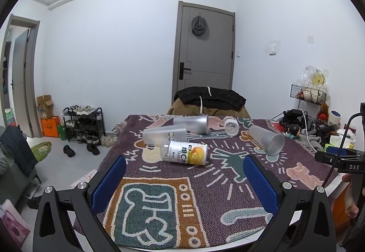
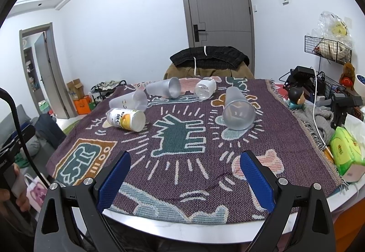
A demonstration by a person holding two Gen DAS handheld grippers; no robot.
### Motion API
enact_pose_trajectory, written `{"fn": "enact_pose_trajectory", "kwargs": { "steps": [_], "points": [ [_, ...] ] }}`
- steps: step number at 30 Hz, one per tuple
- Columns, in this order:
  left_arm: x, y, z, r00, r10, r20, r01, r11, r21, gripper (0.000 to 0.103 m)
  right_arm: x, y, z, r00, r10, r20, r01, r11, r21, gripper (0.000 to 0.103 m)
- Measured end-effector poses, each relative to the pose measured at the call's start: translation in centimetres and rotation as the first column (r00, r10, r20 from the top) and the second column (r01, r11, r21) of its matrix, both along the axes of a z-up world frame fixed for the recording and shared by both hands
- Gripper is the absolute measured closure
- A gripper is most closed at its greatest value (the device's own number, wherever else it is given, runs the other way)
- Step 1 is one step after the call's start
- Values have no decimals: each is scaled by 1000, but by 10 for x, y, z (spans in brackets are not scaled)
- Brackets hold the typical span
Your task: Flip cup upside down
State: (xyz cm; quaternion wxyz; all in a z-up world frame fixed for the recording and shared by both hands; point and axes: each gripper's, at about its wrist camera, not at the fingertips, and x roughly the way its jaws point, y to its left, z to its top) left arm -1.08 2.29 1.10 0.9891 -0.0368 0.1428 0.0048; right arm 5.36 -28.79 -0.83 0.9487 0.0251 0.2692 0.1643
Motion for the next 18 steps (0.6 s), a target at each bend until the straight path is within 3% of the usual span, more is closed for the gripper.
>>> {"fn": "enact_pose_trajectory", "kwargs": {
  "steps": [18],
  "points": [
    [7, 8, -2, 1000, 14, -1, -13, 999, 48, 0, 5, 4, -3, 1000, -2, -13, 2, 1000, -2, 6]
  ]
}}
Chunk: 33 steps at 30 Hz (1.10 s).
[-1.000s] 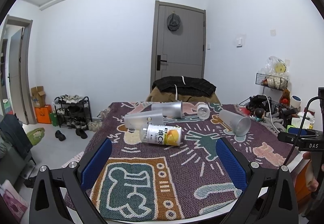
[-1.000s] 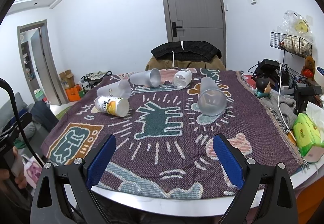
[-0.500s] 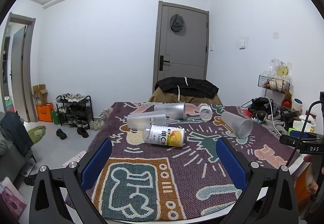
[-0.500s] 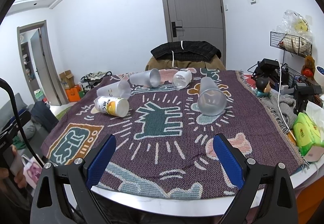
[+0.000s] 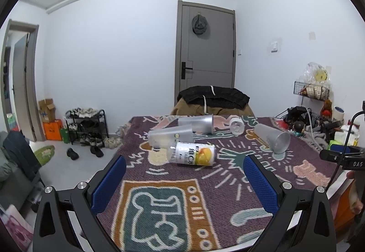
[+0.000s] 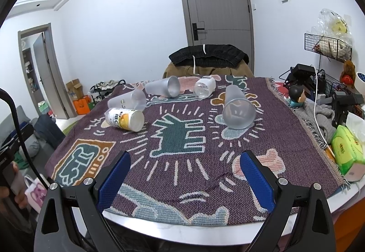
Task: Flip cup upside down
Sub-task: 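Reach the left gripper to the frosted cup with cartoon print and grasp it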
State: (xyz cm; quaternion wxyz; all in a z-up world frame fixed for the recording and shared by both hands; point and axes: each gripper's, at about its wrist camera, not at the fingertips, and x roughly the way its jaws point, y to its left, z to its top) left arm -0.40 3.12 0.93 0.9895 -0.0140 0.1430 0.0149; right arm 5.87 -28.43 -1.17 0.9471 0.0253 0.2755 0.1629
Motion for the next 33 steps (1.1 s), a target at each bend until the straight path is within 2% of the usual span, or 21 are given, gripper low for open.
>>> {"fn": "enact_pose_trajectory", "kwargs": {
  "steps": [7, 10, 14, 19, 22, 29, 33],
  "points": [
    [15, 17, 5, 1000, 15, -17, -14, 998, 67, 0, 13, 8, -1, 1000, 9, -15, -9, 1000, 4, 6],
    [28, 23, 7, 999, -28, -44, 33, 994, 105, 0, 19, 10, -2, 1000, 17, -21, -16, 1000, 14, 6],
    [52, 24, 9, 996, -31, -88, 50, 974, 221, 1, 26, 12, -4, 999, 23, -24, -22, 999, 24, 6],
    [78, 26, 7, 989, -43, -143, 81, 957, 277, 3, 34, 17, -7, 999, 25, -33, -24, 999, 42, 6],
    [95, 24, 4, 983, -43, -178, 101, 938, 331, 6, 42, 20, -11, 999, 28, -42, -26, 998, 49, 6],
    [142, 16, 3, 968, -46, -245, 160, 869, 468, 9, 58, 24, -18, 997, 32, -67, -26, 996, 90, 6],
    [176, 19, -1, 952, -46, -303, 199, 845, 496, 16, 67, 22, -19, 997, 24, -75, -17, 996, 91, 6]
  ]
}}
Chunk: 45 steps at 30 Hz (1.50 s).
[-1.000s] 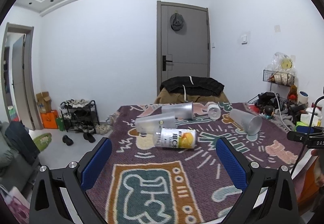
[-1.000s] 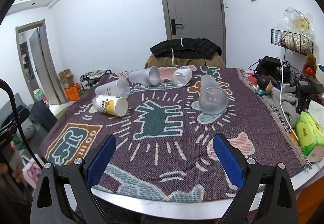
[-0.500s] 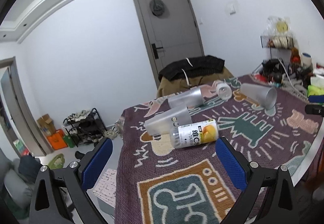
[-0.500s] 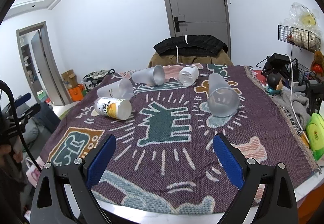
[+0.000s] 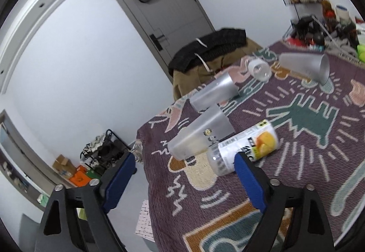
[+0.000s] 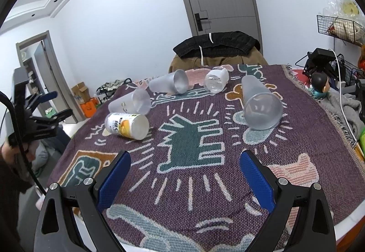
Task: Flip cup upside down
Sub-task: 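Reach the left gripper to the frosted cup with cartoon print and grasp it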
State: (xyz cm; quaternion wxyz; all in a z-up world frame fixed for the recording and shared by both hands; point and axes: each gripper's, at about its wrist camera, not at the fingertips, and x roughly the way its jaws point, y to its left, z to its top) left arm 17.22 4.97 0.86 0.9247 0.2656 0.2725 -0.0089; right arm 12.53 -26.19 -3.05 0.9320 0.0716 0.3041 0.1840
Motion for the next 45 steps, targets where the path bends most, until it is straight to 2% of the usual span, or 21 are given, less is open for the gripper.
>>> {"fn": "enact_pose_trajectory", "kwargs": {
  "steps": [5, 11, 14, 25, 27, 36, 40, 45],
  "points": [
    [37, 7, -9, 997, -21, -68, 24, 999, 47, 16, 14, -3, -8, 999, -15, -35, 15, 1000, -1, 6],
    [79, 18, -22, 983, -27, -183, 43, 996, 84, 19, 29, -7, -19, 997, -28, -79, 27, 1000, -6, 6],
    [93, 17, -27, 976, -48, -211, 72, 992, 108, 19, 37, -9, -22, 995, -35, -95, 34, 999, -13, 6],
    [148, 11, -51, 923, -142, -356, 214, 962, 169, 19, 73, -13, -40, 980, -75, -186, 69, 997, -39, 6],
    [158, 11, -55, 911, -156, -383, 233, 959, 162, 21, 80, -12, -44, 976, -76, -206, 68, 997, -45, 6],
    [198, 9, -70, 822, -240, -517, 329, 941, 85, 22, 113, -5, -56, 957, -83, -278, 64, 995, -75, 6],
    [210, 1, -79, 767, -284, -575, 382, 923, 53, 22, 125, -6, -57, 952, -88, -292, 72, 995, -66, 6],
    [225, -9, -84, 740, -297, -604, 409, 911, 54, 22, 135, -3, -59, 949, -91, -302, 73, 995, -70, 6]
  ]
}}
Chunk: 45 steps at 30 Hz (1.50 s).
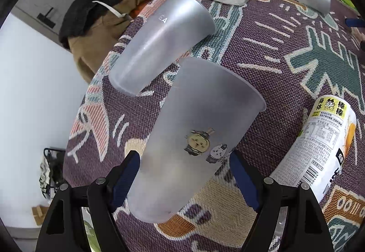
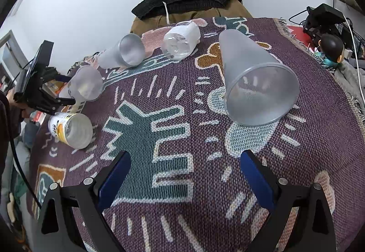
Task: Flip cup upside down
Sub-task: 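Reach the left gripper to the frosted cup with cartoon print and grasp it, then lift the frosted cup with the left gripper and carry it toward the right gripper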
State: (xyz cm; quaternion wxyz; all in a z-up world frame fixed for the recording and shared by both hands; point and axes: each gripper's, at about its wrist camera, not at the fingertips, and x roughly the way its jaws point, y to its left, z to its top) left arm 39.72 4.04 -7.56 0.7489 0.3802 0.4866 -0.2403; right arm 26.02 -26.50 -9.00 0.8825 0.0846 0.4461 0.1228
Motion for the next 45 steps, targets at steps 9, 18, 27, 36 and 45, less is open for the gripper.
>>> {"fn": "enact_pose_trajectory", "kwargs": {
  "steps": [9, 18, 27, 36, 45],
  "points": [
    [18, -13, -28, 994, -61, -93, 72, 990, 118, 29, 8, -8, -4, 1000, -28, -13, 28, 1000, 12, 6],
    [14, -25, 1, 994, -89, -61, 91, 995, 41, 30, 6, -24, -6, 998, -63, -25, 63, 998, 23, 6],
    [-13, -51, 42, 990, -139, -1, 139, 990, 30, 31, -14, -31, 8, 998, -65, 18, 65, 997, 34, 6],
    [-67, -103, 65, 970, -242, 20, 241, 970, 12, 31, -47, -30, 19, 996, -43, 77, 47, 998, -50, 6],
    [-129, -151, 63, 939, -343, 10, 343, 939, 6, 31, -76, -43, 21, 991, -85, 99, 96, 990, -105, 6]
  ]
}}
